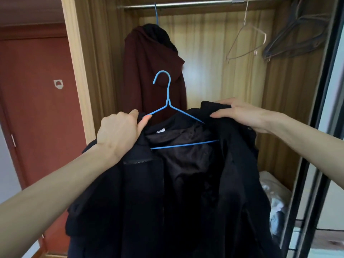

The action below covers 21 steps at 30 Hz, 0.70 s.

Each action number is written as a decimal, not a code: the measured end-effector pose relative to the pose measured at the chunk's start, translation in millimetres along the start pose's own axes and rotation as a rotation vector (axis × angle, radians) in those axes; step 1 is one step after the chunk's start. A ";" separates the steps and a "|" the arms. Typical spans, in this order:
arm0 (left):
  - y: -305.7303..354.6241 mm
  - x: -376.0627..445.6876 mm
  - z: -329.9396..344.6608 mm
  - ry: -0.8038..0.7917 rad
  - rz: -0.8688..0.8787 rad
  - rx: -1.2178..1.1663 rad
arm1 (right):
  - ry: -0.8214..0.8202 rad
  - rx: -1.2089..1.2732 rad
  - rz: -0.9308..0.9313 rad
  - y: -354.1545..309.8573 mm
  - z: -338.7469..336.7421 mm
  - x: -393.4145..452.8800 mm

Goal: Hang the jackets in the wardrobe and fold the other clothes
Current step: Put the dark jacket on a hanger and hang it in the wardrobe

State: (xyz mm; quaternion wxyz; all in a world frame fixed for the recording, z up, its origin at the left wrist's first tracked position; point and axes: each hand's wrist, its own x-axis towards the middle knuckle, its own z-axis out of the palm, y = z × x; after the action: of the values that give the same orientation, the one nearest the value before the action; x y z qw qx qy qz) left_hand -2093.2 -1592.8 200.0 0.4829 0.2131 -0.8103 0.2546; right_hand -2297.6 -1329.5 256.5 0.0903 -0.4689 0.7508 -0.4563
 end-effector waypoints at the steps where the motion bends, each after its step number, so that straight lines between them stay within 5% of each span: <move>1: 1.0 0.1 -0.5 0.006 -0.020 -0.018 | -0.039 0.033 -0.010 -1.3 6.6 -3.1; 5: 1.3 0.8 -3.2 0.042 -0.062 -0.078 | -0.158 -0.053 -0.094 4.5 28.1 -11.1; 11: 4.7 -7.8 -7.1 0.045 -0.079 -0.122 | 0.095 -0.555 -0.465 48.4 28.1 1.9; 15: 6.7 -11.4 -4.4 0.050 -0.054 -0.152 | 0.074 -0.221 -0.347 49.3 33.5 6.7; 21: -5.8 -17.5 6.8 0.026 -0.062 -0.173 | -0.154 -0.421 -0.284 56.7 29.4 8.1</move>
State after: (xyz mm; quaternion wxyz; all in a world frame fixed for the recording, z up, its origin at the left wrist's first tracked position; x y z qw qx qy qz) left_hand -2086.6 -1599.8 182.8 0.5178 0.1924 -0.8158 0.1713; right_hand -2320.7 -1345.4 198.6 -0.0175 -0.6114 0.7467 -0.2613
